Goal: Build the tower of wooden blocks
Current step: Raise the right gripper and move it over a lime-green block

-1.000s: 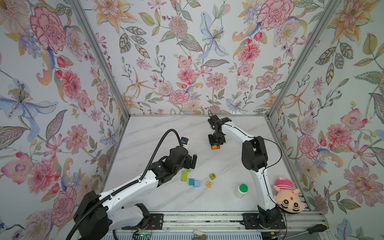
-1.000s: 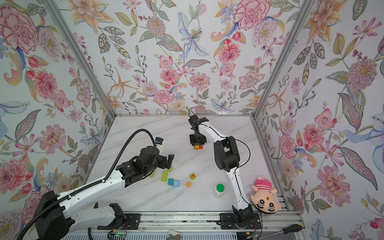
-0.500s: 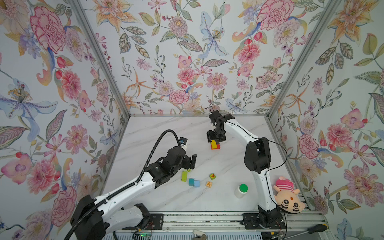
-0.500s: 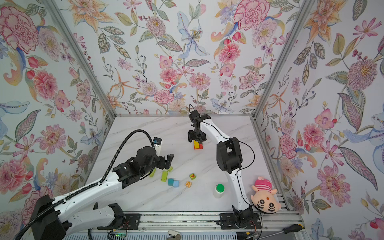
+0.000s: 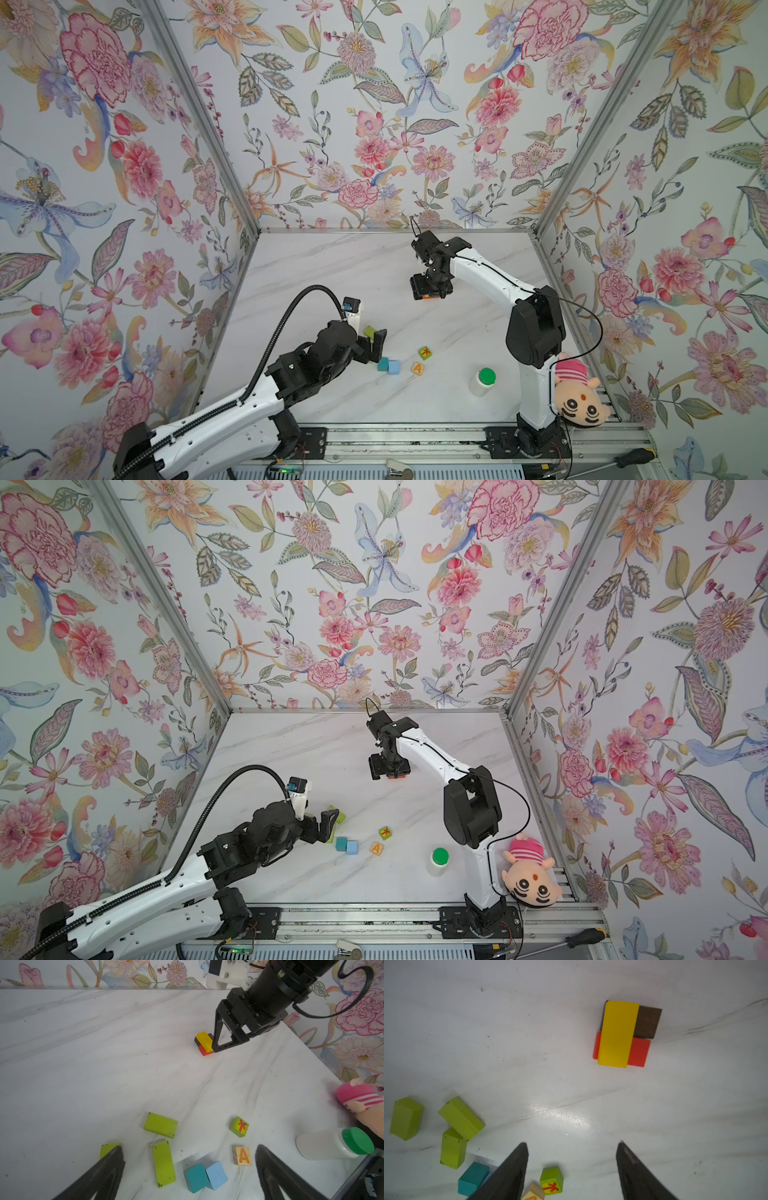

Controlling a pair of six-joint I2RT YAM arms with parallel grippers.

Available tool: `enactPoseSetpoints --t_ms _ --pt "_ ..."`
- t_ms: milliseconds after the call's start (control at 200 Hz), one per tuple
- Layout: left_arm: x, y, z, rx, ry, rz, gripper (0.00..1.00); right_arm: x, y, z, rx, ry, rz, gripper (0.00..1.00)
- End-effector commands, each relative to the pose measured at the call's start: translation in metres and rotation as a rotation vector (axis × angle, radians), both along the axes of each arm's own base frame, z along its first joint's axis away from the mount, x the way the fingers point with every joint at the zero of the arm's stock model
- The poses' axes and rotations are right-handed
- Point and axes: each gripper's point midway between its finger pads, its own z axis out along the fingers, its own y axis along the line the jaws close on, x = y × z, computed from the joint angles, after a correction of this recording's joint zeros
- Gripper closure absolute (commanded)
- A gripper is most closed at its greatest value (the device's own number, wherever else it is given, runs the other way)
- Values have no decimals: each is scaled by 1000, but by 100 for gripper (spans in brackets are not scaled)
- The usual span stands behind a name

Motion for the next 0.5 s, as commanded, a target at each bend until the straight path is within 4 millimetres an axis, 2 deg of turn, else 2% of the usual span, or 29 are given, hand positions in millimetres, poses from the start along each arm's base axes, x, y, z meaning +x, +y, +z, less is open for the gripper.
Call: enactPoseSetpoints --t_ms 0,50,245,365,495 --pt "-15 11 -16 1 37 59 1 -17 -4 7 -15 -13 -12 30" --pt "-23 10 -19 -14 46 59 1 -32 4 4 -10 -8 11 31" --pt "-47 4 -29 -32 75 47 1 -68 0 -14 -10 36 15 35" --pt "-56 -3 -33 -45 88 30 1 -85 -3 -19 -14 47 17 37" --pt "-63 -11 -37 -40 96 7 1 -97 3 -18 4 46 26 38"
